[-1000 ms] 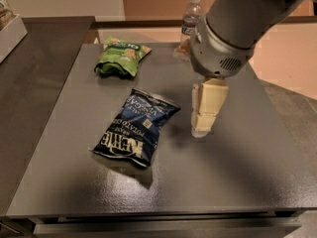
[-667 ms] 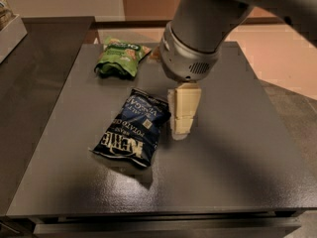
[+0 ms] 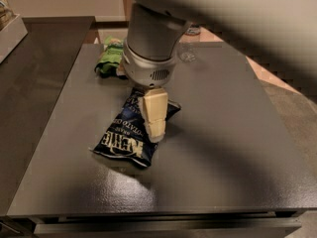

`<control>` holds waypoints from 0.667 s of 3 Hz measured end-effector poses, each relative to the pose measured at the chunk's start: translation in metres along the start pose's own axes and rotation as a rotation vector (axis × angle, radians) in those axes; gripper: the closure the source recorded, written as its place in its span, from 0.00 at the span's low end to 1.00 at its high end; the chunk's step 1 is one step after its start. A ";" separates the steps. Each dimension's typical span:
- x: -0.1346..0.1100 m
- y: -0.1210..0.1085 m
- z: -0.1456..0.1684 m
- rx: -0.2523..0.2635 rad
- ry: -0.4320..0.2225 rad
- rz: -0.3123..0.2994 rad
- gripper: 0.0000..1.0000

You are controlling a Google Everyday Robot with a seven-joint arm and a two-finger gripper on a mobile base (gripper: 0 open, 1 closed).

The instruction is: Pick blue chip bag

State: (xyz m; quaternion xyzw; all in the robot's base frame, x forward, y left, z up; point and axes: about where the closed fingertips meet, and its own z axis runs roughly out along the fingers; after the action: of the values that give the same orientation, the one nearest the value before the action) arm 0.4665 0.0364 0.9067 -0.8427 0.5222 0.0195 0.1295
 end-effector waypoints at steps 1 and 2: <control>0.000 -0.004 0.020 -0.040 0.034 -0.040 0.00; 0.007 -0.002 0.036 -0.074 0.061 -0.057 0.00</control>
Offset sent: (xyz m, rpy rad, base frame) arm 0.0134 -0.0018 -0.0564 -0.1450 0.0501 0.0747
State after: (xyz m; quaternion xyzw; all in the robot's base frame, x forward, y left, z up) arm 0.4754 0.0398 0.8708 -0.8616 0.5007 0.0096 0.0828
